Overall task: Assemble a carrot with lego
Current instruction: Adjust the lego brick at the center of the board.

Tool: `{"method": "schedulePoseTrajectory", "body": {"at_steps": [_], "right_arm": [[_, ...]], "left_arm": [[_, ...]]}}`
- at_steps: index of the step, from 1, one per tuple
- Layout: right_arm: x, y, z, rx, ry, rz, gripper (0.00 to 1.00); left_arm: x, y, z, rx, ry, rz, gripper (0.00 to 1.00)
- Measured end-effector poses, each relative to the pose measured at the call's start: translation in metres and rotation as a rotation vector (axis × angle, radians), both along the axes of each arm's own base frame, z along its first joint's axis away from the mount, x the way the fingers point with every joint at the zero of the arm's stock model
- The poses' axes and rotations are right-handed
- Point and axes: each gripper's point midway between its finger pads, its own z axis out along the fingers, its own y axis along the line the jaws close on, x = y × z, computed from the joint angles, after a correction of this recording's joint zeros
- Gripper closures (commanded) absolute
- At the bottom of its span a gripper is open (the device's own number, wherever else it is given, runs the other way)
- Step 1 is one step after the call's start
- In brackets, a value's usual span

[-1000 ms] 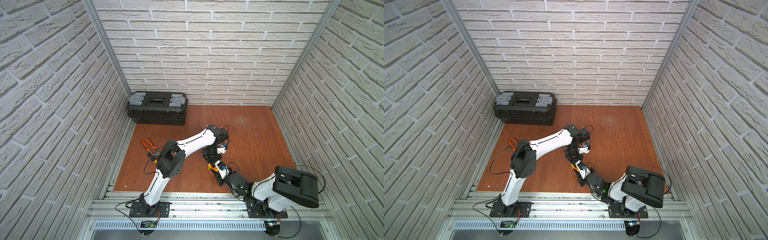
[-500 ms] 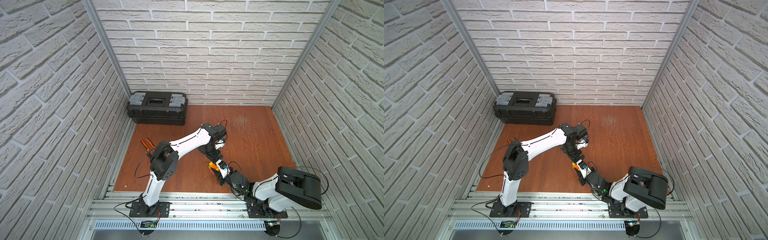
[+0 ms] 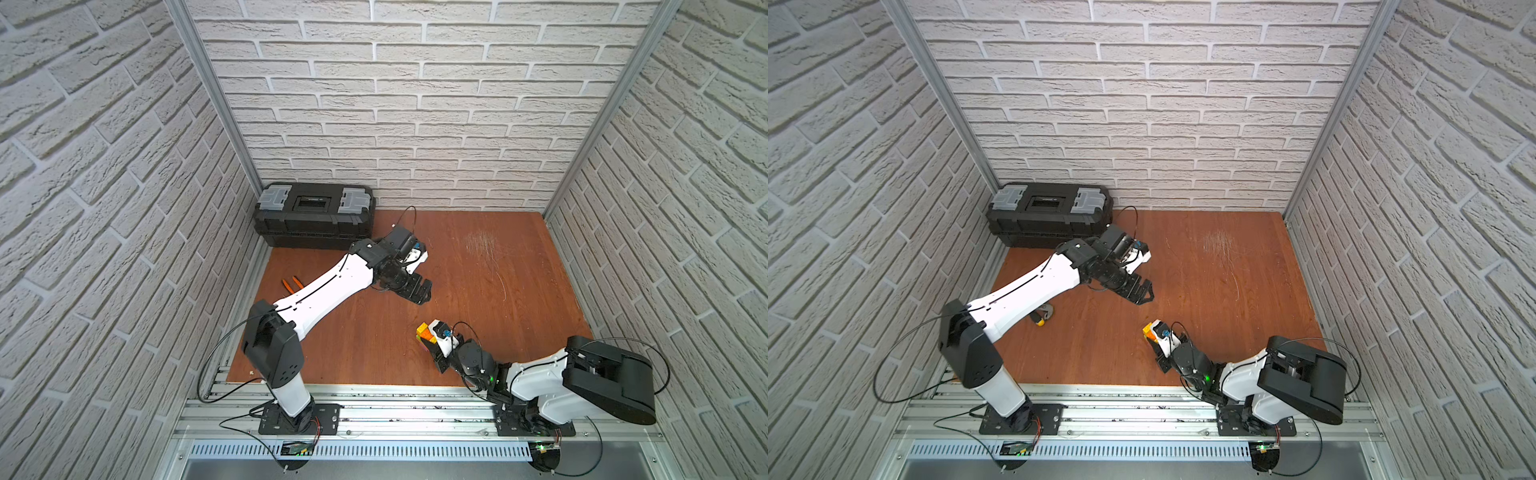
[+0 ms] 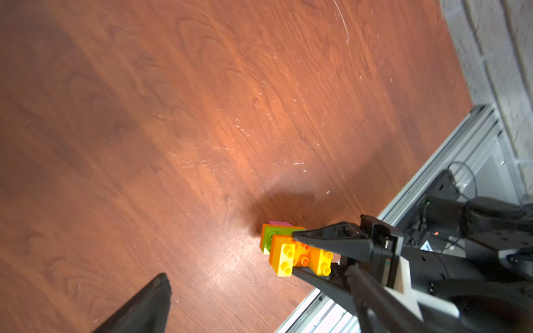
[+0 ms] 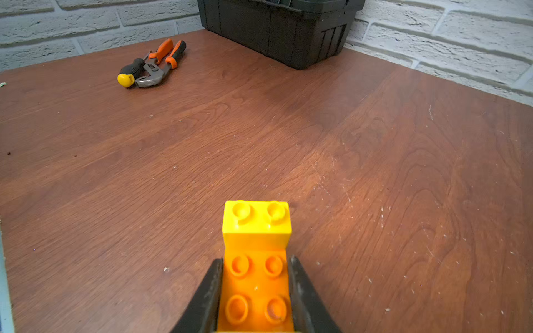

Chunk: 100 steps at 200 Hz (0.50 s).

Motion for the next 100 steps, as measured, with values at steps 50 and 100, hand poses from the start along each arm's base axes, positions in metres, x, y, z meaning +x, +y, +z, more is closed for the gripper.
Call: {"method": "schedulePoseTrajectory", "body": {"at_steps": [50, 100], "right_arm": [[0.021, -0.010, 0.013, 0.033, 0.096, -0.104, 0.97], [0.050, -0.025, 0.031, 0.126, 0.218, -0.167, 0.90]], "left_arm": [[0.000, 0.037, 0.031, -0.133, -0.067, 0.133, 0.02], [-0.010, 0.044, 0.017, -0.160, -0.031, 0.161, 0.02]]}}
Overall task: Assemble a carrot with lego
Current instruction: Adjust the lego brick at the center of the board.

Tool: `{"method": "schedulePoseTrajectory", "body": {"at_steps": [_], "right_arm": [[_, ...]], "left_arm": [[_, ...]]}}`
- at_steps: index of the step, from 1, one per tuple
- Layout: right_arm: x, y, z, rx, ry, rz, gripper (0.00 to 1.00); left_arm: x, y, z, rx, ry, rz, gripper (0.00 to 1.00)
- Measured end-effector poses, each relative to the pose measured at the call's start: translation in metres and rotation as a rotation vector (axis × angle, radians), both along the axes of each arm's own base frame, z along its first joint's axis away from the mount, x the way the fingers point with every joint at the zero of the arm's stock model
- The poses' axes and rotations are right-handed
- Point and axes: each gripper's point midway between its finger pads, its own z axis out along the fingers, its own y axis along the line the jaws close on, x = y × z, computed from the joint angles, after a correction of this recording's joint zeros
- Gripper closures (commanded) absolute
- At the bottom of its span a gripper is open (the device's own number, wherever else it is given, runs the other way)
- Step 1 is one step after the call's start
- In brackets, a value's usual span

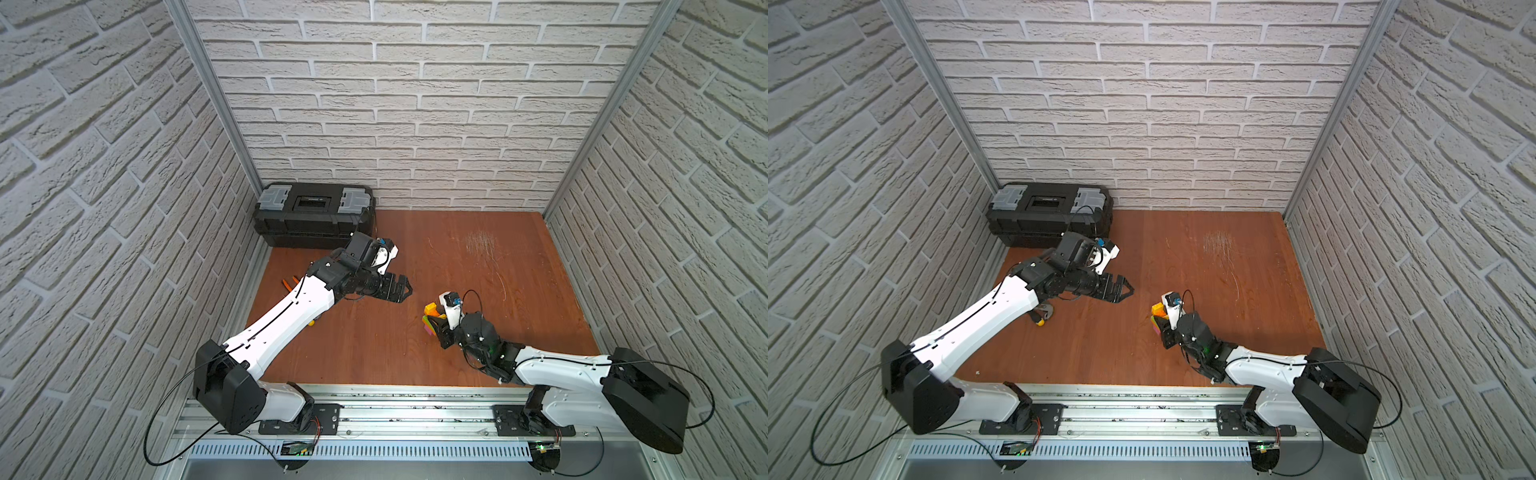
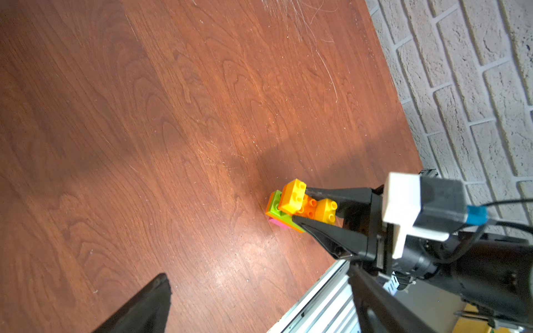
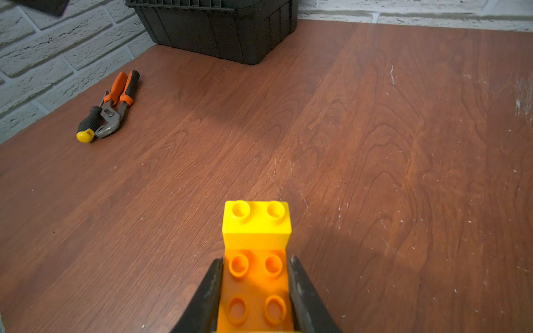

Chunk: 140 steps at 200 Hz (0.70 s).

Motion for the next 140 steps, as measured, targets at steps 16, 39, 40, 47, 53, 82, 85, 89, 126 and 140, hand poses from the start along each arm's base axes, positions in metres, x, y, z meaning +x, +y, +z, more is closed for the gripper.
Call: {"method": "schedulePoseTrajectory", "body": {"at_steps": [16, 39, 40, 47, 53, 82, 85, 89, 126, 140], "right_arm": [[0.005, -0.003, 0.000, 0.016, 0.040, -0.007, 0.90], [0.013, -0.010, -0.011, 0.049, 0.104, -0.025, 0.90], [0.013, -0.010, -0.012, 0.051, 0.107, -0.027, 0.90], [0.016, -0.013, -0.018, 0.067, 0.131, -0.036, 0.90], [0.019, -0.018, -0.025, 0.080, 0.158, -0.050, 0.90], [0.040, -0.020, -0.031, 0.211, 0.181, -0.063, 0.82], [0.042, -0.020, -0.031, 0.225, 0.184, -0.061, 0.80], [0.044, -0.019, -0.032, 0.238, 0.185, -0.057, 0.78], [0.056, -0.013, -0.032, 0.319, 0.202, -0.027, 0.59], [0.056, -0.013, -0.037, 0.310, 0.224, -0.027, 0.54]], "left_arm": [[-0.002, 0.003, -0.004, 0.000, 0.007, 0.009, 0.02], [-0.004, 0.008, -0.002, -0.014, -0.002, 0.021, 0.02], [-0.004, 0.008, -0.002, -0.014, -0.003, 0.021, 0.02], [-0.005, 0.010, 0.000, -0.019, -0.008, 0.025, 0.02], [-0.005, 0.012, 0.002, -0.023, -0.014, 0.028, 0.02], [-0.010, 0.020, 0.004, -0.036, -0.026, 0.043, 0.02], [-0.011, 0.021, 0.004, -0.037, -0.025, 0.046, 0.02], [-0.011, 0.022, 0.004, -0.037, -0.025, 0.047, 0.02], [-0.013, 0.033, -0.002, -0.029, -0.019, 0.082, 0.02], [-0.013, 0.037, -0.003, -0.026, -0.022, 0.091, 0.02]]}}
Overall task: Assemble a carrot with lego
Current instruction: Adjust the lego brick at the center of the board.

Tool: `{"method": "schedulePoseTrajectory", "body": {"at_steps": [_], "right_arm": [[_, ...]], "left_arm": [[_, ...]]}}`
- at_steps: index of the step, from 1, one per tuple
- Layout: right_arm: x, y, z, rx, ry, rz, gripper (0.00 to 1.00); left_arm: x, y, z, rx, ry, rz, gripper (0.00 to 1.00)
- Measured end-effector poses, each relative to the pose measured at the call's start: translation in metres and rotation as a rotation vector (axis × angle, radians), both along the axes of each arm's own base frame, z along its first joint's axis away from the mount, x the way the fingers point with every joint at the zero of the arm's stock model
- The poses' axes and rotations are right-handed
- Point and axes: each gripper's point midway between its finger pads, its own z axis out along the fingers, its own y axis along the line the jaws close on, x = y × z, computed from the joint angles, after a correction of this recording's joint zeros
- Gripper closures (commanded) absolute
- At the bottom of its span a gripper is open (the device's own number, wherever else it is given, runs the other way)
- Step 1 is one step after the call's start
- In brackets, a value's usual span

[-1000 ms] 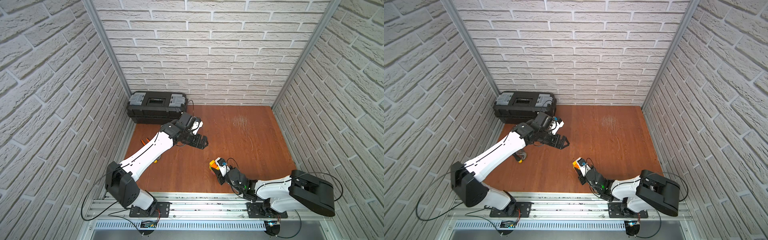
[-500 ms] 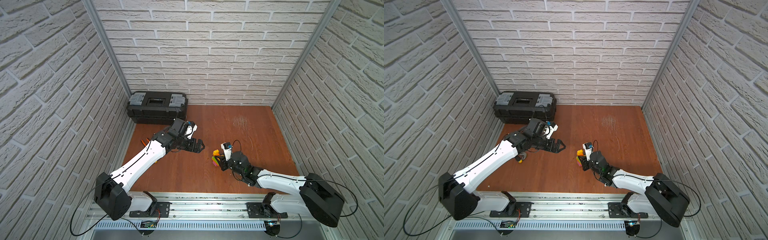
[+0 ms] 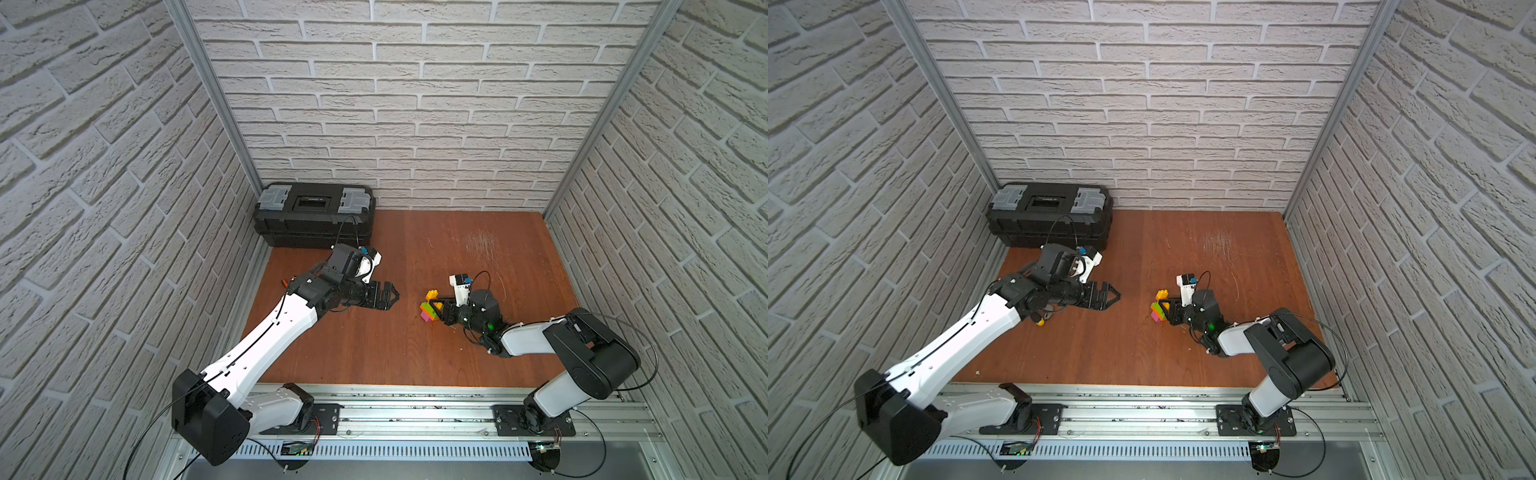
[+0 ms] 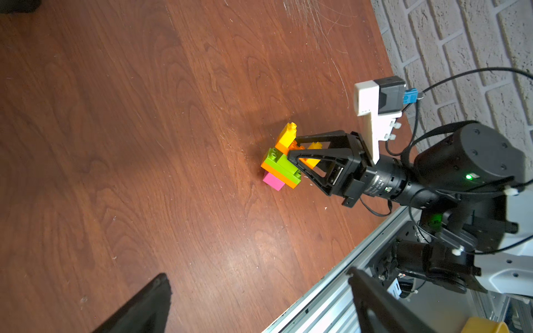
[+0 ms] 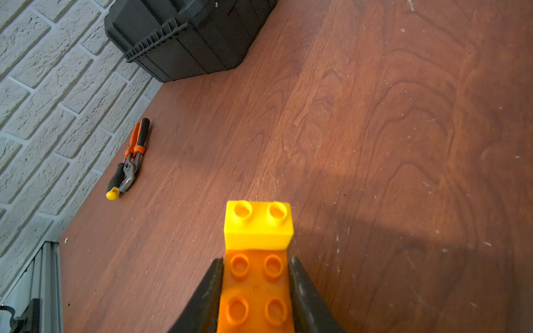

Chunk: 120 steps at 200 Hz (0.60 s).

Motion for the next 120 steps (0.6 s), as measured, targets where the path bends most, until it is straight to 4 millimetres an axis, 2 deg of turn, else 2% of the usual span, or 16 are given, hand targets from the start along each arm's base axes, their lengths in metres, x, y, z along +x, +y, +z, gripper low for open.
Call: {"method": "schedulePoseTrajectory", "body": {"at_steps": [11, 17, 21, 32, 33, 37, 40, 55, 120], "right_arm": [[-0.003, -0.001, -0.007, -0.017, 0.033, 0.008, 0.50], [-0.004, -0.001, -0.010, -0.026, 0.051, 0.010, 0.42], [-0.004, -0.001, -0.012, -0.036, 0.057, 0.015, 0.32], [-0.005, -0.001, -0.015, -0.049, 0.076, 0.025, 0.27], [-0.005, -0.001, -0.015, -0.051, 0.077, 0.026, 0.25], [-0.005, -0.001, -0.015, -0.054, 0.083, 0.030, 0.07], [-0.005, -0.001, -0.016, -0.059, 0.083, 0.033, 0.04], [-0.005, -0.001, -0.016, -0.070, 0.093, 0.045, 0.00], [-0.013, -0.019, -0.013, -0.154, 0.135, 0.054, 0.00]], "left_arm": [[-0.001, 0.003, 0.000, 0.001, -0.002, 0.008, 0.02], [-0.001, 0.005, -0.001, 0.000, -0.004, 0.012, 0.02], [-0.002, 0.006, -0.001, 0.001, -0.004, 0.016, 0.02], [-0.003, 0.010, -0.002, 0.000, -0.007, 0.025, 0.02], [-0.003, 0.010, -0.002, 0.000, -0.006, 0.026, 0.02], [-0.003, 0.011, -0.003, 0.000, -0.006, 0.029, 0.02], [-0.003, 0.012, -0.003, -0.001, -0.006, 0.032, 0.02], [-0.004, 0.016, -0.004, -0.005, -0.009, 0.045, 0.02], [0.001, 0.034, 0.011, -0.024, -0.081, 0.117, 0.02]]}}
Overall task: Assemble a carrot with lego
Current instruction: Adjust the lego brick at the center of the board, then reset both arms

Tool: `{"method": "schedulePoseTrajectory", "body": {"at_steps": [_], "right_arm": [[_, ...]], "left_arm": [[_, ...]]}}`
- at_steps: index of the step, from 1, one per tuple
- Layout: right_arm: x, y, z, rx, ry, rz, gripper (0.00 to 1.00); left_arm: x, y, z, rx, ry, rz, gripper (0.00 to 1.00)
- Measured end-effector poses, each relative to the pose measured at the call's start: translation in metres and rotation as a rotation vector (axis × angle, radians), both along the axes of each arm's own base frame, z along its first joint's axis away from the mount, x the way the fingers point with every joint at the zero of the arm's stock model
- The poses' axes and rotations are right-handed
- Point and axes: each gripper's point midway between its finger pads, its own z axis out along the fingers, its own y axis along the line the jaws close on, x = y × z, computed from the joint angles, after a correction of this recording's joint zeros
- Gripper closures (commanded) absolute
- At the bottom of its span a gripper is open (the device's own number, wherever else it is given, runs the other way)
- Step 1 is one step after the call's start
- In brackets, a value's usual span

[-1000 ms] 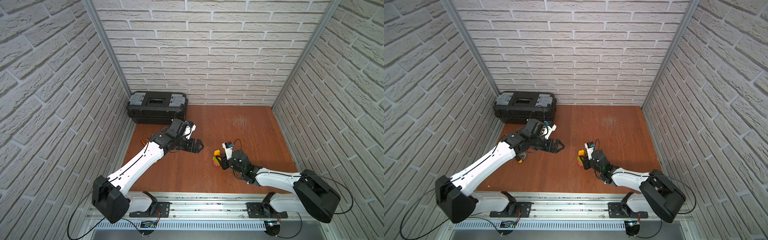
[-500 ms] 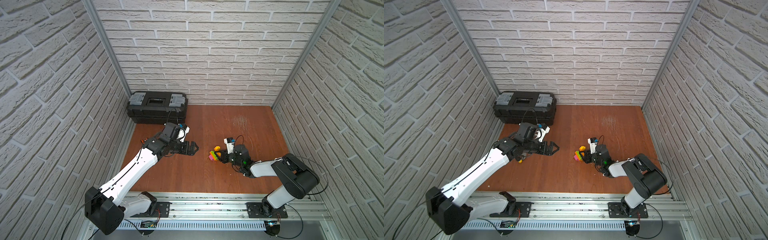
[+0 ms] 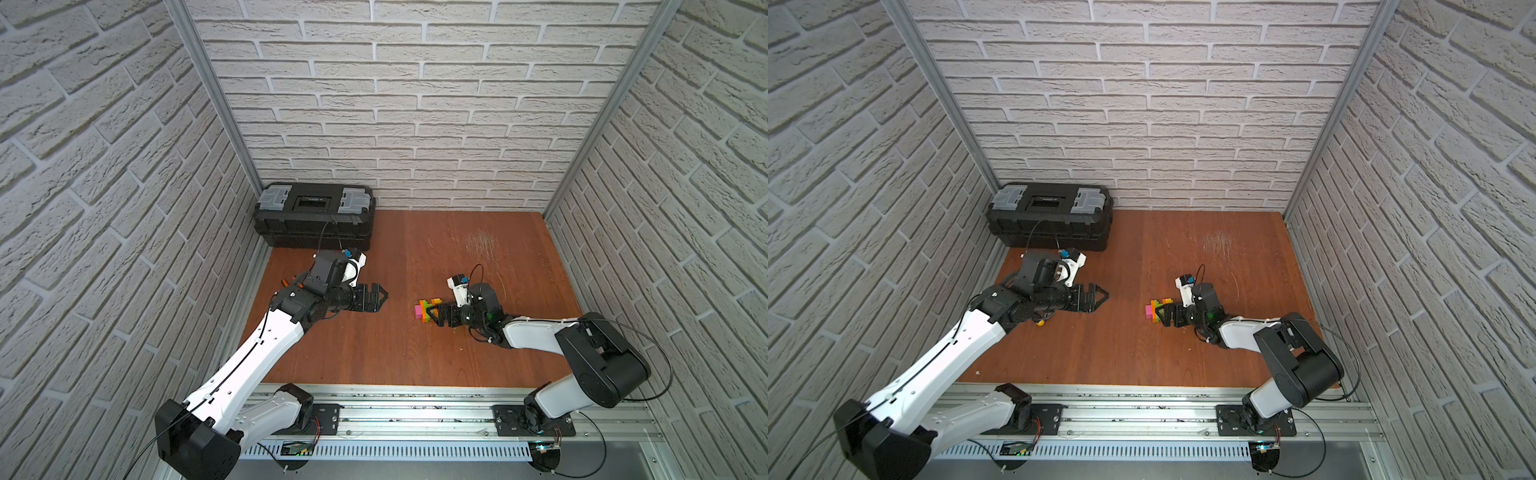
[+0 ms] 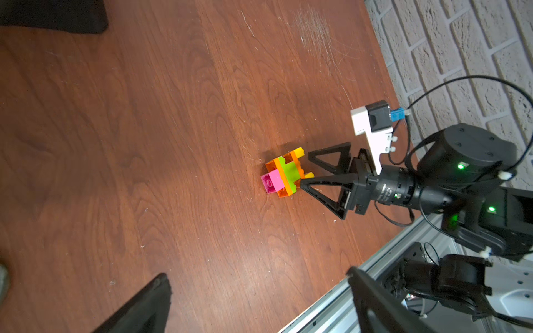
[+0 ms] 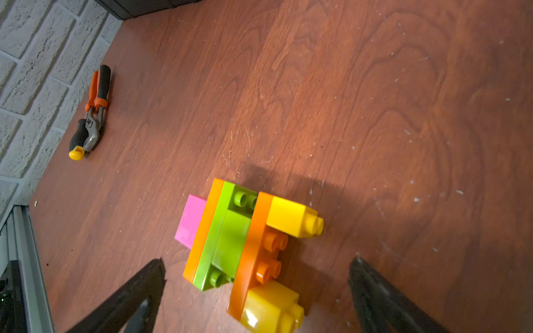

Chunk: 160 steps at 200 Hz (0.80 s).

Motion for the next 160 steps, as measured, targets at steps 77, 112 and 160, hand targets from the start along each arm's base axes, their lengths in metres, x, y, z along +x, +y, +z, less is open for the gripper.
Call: {"method": "schedulePoseTrajectory", "body": {"at_steps": [77, 112, 160], "right_arm": [[0.010, -0.068, 0.140, -0.235, -0.379, -0.220, 0.00], [0.016, -0.121, 0.173, -0.411, -0.533, -0.426, 0.00], [0.033, -0.193, 0.116, -0.587, -0.433, -0.642, 0.00]], "left_arm": [[0.032, 0.119, 0.016, 0.097, -0.422, 0.480, 0.02], [0.062, 0.170, -0.010, 0.272, -0.480, 0.628, 0.02], [0.084, 0.225, -0.071, 0.444, -0.365, 0.735, 0.02]]}}
